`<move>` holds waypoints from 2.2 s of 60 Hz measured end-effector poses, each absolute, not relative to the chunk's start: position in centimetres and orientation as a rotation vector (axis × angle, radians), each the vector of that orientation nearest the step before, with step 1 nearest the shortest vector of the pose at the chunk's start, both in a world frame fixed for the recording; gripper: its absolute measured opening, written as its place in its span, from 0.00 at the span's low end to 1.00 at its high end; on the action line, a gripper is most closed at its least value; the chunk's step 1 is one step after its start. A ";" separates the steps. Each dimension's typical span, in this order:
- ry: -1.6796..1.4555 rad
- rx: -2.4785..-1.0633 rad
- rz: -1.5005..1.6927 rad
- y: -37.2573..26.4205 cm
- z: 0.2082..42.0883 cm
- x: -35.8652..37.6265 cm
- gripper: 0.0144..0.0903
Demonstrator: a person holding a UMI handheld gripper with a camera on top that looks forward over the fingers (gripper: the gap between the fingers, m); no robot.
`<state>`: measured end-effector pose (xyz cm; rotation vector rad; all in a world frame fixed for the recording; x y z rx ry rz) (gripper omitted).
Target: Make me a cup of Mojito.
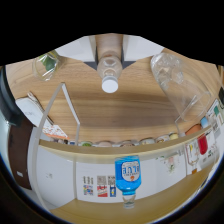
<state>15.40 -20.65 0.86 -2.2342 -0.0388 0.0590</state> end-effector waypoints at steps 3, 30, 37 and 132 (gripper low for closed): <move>-0.042 -2.235 0.044 -20.9 0.9 15.6 0.35; 0.044 -2.050 -0.044 -24.8 13.8 15.6 0.93; 0.047 -2.023 -0.037 -27.0 16.7 13.5 0.93; 0.029 -1.726 0.007 -9.4 41.1 -15.4 0.51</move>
